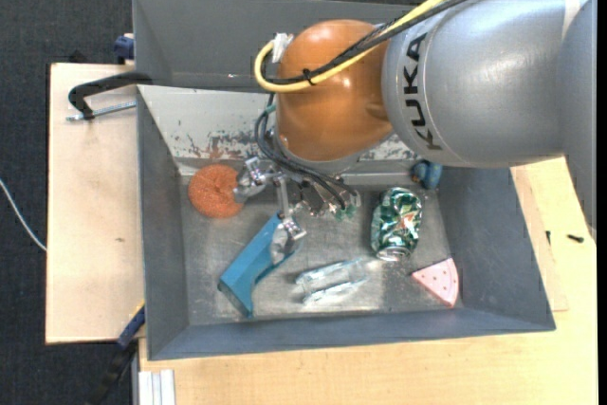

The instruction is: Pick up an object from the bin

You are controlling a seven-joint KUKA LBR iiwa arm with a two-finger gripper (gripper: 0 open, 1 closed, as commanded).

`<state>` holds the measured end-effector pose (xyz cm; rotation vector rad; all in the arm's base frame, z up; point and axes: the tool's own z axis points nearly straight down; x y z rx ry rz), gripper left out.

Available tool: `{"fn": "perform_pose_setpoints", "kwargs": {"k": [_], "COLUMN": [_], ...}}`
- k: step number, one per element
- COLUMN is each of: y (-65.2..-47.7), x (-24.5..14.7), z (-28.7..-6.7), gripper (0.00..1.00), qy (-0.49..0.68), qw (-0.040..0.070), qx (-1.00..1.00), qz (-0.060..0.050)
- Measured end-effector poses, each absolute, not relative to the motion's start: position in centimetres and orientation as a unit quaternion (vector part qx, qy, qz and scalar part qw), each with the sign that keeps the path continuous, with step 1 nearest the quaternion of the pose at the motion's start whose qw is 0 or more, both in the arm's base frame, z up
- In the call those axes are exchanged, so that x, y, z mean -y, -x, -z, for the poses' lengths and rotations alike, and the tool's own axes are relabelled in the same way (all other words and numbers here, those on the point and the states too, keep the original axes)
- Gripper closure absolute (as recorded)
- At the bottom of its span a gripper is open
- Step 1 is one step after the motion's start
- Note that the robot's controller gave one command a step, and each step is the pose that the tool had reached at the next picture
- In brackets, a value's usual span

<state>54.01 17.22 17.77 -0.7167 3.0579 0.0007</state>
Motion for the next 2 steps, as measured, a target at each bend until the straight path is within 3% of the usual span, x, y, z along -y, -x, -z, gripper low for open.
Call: {"fn": "perform_pose_setpoints", "kwargs": {"k": [1, 2], "y": [-53.7, -55.5], "x": [-15.6, -15.7], "z": [-15.7, -10.0], "gripper": [0.00, 0.00], "qy": [0.233, 0.343], "qw": [0.000, 0.001], "qx": [-0.973, -0.939], "qz": [-0.001, 0.000]}}
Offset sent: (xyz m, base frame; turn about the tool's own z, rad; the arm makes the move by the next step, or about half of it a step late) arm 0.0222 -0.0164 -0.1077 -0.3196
